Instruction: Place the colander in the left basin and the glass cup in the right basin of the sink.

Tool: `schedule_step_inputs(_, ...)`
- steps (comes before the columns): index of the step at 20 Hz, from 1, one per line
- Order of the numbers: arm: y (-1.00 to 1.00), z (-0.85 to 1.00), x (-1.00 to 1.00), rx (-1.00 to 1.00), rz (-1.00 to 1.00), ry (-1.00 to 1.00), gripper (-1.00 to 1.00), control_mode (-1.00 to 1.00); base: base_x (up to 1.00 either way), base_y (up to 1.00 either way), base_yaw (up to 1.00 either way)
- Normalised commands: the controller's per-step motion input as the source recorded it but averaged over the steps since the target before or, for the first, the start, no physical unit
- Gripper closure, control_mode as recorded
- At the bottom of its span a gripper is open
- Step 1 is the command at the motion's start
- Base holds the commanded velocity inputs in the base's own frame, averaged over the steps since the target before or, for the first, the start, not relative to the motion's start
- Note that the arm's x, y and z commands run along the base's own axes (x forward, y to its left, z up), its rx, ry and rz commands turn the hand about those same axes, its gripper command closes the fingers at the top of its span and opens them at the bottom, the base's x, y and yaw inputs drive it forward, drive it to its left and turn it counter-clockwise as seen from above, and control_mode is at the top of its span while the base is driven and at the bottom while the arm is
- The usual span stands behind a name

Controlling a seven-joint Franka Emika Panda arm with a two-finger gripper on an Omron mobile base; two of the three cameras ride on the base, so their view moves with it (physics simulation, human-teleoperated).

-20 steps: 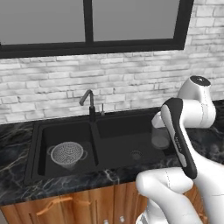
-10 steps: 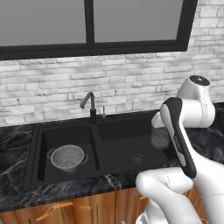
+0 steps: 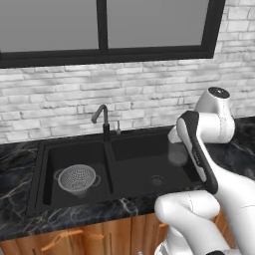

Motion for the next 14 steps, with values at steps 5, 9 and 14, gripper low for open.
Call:
schedule_step_inputs(5, 0.04, -0.28, 0.42, 0.00, 0.00, 0.00, 1.00, -1.00, 0.00, 0.00, 0.00)
schedule_step_inputs(9, 0.14, -0.47, 0.38, 0.00, 0.00, 0.00, 1.00, -1.00, 0.00, 0.00, 0.00)
schedule_step_inputs(14, 0.20, -0.55, 0.43, 0.00, -0.02, 0.00, 1.00, -1.00, 0.00, 0.00, 0.00)
